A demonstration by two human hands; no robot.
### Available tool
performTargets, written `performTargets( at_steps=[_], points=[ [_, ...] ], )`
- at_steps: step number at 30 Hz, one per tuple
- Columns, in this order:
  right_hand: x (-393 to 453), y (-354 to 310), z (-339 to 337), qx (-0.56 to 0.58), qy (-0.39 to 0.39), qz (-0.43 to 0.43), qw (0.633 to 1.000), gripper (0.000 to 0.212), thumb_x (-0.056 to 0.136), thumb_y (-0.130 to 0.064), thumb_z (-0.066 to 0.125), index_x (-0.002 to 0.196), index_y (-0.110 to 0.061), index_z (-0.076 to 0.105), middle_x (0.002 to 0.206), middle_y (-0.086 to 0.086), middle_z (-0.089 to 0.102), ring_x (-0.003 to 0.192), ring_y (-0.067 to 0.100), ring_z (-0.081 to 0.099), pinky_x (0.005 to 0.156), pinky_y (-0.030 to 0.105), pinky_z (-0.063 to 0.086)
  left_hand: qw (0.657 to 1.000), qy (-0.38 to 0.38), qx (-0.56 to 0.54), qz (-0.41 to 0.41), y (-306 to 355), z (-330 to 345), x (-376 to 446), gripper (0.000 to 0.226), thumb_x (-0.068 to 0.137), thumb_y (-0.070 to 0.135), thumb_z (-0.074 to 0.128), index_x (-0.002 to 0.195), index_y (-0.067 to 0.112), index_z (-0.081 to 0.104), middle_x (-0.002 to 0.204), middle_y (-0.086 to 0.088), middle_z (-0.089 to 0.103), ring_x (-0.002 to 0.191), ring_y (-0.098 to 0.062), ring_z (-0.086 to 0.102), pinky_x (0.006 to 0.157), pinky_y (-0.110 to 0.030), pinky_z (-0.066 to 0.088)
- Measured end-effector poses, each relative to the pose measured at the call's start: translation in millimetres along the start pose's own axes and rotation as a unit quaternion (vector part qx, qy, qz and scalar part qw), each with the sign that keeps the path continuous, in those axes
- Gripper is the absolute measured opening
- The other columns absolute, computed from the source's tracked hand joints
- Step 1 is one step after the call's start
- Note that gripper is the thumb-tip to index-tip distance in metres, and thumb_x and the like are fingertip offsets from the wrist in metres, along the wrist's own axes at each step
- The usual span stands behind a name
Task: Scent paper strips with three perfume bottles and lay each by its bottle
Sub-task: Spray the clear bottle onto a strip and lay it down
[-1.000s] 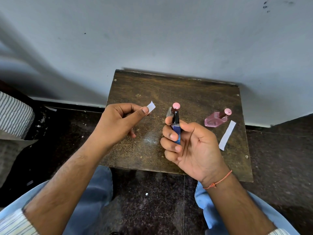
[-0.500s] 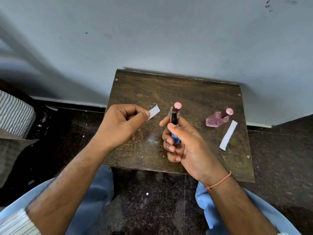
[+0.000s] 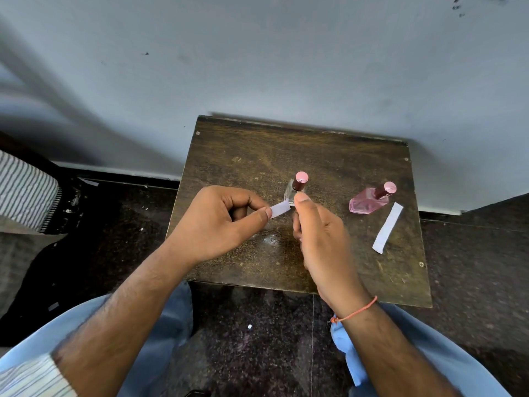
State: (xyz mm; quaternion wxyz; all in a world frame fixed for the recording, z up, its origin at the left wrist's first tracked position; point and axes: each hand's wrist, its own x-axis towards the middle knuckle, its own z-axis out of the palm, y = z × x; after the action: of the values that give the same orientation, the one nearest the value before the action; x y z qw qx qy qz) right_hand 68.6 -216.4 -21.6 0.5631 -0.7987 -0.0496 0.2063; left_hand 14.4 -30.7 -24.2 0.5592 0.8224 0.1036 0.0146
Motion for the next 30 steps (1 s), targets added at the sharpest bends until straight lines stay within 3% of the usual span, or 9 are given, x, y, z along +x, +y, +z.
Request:
performTargets(
  at_steps=[4,11,22,30],
  points=[
    [-5.2,-3.6,-2.6,-0.046,0.033,-0.044,0.997,0.059,0.096,-0.064,0.049,0.064,-0.015,0.039,0.058,-0.007,0.036,0.056,0.009,0.035,0.053,0.026,0.027,1.0,0.004,-0.005,-0.012,-0.2,0.4,1.2,0.015,0.097,0.021,0.079,0.082,0.021,0.082,0.047,0.014,0.046,0.046,-0.007,0.04,0.049,-0.02,0.034],
    [-8.1,-5.3,-0.6,-0.065,0.046,-0.064,0.995,0.05,0.1,-0.045,0.053,0.059,-0.023,0.033,0.052,-0.012,0.034,0.052,0.007,0.033,0.051,0.024,0.026,1.0,-0.001,-0.011,-0.024,-0.8,-0.6,3.1,0.014,0.097,0.02,0.078,0.083,0.019,0.082,0.046,0.014,0.046,0.045,-0.005,0.039,0.049,-0.019,0.034],
    [-8.6,-8.2,-1.9,-0.048,0.039,-0.075,0.995,0.052,0.093,-0.06,0.046,0.058,-0.022,0.036,0.055,-0.009,0.035,0.055,0.008,0.034,0.054,0.032,0.028,0.998,-0.008,-0.03,-0.047,1.2,-3.3,3.2,0.014,0.098,0.02,0.077,0.085,0.015,0.083,0.046,0.012,0.047,0.043,-0.008,0.04,0.046,-0.019,0.035],
    [-8.6,-7.9,-2.6,-0.045,0.029,-0.071,0.996,0.056,0.09,-0.055,0.043,0.066,-0.005,0.039,0.06,-0.001,0.037,0.058,0.012,0.036,0.06,0.047,0.031,0.998,-0.011,-0.033,-0.045,-0.2,-2.3,3.3,0.014,0.097,0.021,0.078,0.084,0.017,0.083,0.048,0.011,0.047,0.044,-0.008,0.039,0.047,-0.019,0.034]
  ],
)
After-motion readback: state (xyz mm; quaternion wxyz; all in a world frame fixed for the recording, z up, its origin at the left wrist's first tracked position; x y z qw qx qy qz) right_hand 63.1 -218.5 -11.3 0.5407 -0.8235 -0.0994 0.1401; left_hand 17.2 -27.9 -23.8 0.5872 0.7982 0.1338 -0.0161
